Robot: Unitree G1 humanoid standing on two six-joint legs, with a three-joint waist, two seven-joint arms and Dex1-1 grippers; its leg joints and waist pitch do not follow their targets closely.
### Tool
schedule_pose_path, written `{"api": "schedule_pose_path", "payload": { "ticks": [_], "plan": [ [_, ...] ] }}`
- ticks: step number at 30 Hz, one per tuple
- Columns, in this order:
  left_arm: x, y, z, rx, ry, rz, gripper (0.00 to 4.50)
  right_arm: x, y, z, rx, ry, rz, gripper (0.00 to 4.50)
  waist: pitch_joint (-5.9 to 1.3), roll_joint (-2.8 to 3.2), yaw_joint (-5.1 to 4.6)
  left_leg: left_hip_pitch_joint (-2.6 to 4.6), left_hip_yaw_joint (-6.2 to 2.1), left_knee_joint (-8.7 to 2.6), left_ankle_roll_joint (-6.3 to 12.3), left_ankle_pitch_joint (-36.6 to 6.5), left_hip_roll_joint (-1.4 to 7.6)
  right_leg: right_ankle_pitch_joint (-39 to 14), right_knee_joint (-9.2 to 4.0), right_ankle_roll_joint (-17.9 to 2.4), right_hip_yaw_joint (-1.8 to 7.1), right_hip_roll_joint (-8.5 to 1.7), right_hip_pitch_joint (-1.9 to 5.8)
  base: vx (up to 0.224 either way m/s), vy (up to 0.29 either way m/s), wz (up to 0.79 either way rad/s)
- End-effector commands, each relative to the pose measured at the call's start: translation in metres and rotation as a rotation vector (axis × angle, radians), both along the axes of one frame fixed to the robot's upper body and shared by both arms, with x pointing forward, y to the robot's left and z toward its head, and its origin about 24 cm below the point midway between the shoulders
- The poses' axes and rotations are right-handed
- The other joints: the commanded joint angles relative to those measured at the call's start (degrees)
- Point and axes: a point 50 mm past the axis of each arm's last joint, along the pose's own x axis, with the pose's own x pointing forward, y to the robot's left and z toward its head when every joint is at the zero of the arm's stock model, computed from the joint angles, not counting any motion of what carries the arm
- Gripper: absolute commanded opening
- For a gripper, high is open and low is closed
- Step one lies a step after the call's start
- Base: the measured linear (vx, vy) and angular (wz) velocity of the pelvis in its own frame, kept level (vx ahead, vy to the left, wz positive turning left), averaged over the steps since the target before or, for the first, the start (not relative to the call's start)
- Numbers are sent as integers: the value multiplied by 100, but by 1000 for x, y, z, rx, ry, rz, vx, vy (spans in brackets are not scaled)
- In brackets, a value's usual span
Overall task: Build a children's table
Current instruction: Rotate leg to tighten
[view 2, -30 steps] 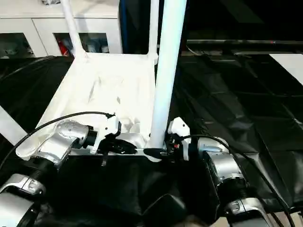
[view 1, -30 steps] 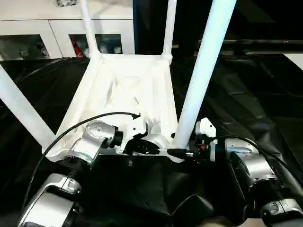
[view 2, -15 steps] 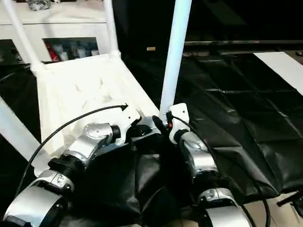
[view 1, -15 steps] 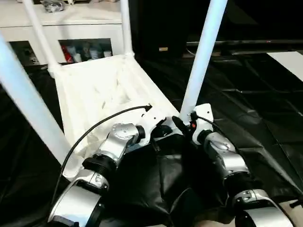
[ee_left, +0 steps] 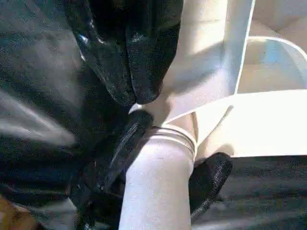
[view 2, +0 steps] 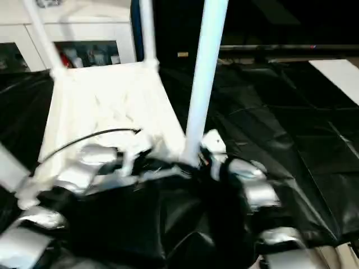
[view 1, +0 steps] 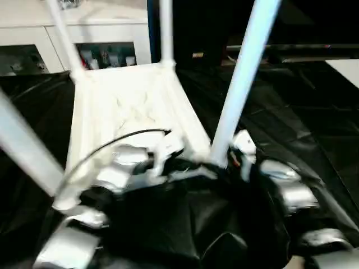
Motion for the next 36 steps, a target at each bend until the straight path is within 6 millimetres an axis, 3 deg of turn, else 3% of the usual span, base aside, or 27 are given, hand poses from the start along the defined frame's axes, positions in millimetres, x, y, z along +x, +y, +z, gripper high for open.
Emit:
{"api": "schedule_pose_path", "payload": {
  "ticks": [1,6,7,12,17,21,22,25,30,31,32,35,36],
  "plan": [
    [-9,0,-5,28,42,-90,0,-5,2,-4,-21,37,72,378,-374,-29,54,77,-254,-351,550,-797,506,-388,-273,-1619,308,-560,245,0,0,0],
    [-8,6,-3,39,40,-101,0,-4,1,0,1,40,80,378,-336,-32,52,100,-262,-383,327,-1182,516,-1158,-346,-1469,321,-552,215,0,0,0],
    [-8,6,-2,38,40,-103,0,-4,1,1,11,46,89,361,-333,-28,57,111,-265,-397,244,-1261,521,-1329,-361,-1430,326,-547,206,0,0,0],
    [-8,7,0,32,40,-106,0,-5,2,0,28,59,101,320,-345,-22,61,107,-267,-400,203,-1214,520,-1161,-337,-1442,330,-542,210,0,0,0],
    [-6,6,0,31,23,-83,0,-5,2,-1,34,62,86,282,-368,-11,96,95,-256,-365,328,-950,508,-732,-298,-1528,323,-545,223,0,0,0],
    [2,0,-1,-7,17,43,0,4,-1,-8,27,92,-101,272,-340,-15,87,106,-260,-388,232,-1153,514,-1079,-335,-1492,323,-539,209,0,0,0],
    [7,-6,-2,-26,7,117,0,8,0,-13,9,90,-206,271,-330,-27,61,112,-276,-401,105,-1312,504,-1428,-375,-1429,322,-556,198,0,0,0],
    [11,-11,-3,-33,-14,179,0,10,2,-18,8,97,-288,270,-286,-38,49,181,-303,-404,-53,-1721,474,-2354,-503,-1150,338,-583,137,0,0,0],
    [21,-35,-7,-46,-59,353,0,14,18,-33,37,134,-560,269,-260,-16,-23,233,-355,-463,-248,-2164,490,-2849,-579,-878,331,-564,73,0,0,0],
    [22,-39,-7,-53,-60,377,0,15,22,-35,37,140,-605,269,-249,-37,-54,232,-367,-469,-285,-2294,477,-2944,-590,-839,324,-563,68,0,0,0],
    [22,-43,-7,-58,-61,396,0,15,25,-37,35,143,-636,268,-254,-14,-54,246,-382,-465,-299,-2343,476,-3021,-602,-815,319,-578,63,0,0,0],
    [23,-50,-7,-63,-71,413,0,13,38,-38,26,120,-625,268,-242,-12,-72,258,-391,-471,-270,-2519,471,-3221,-662,-686,313,-577,39,0,0,0],
    [23,-52,-7,-65,-76,412,0,13,42,-36,29,100,-602,268,-240,17,-81,273,-399,-482,-297,-2626,479,-3213,-679,-655,305,-574,35,0,0,0]
  ]
}}
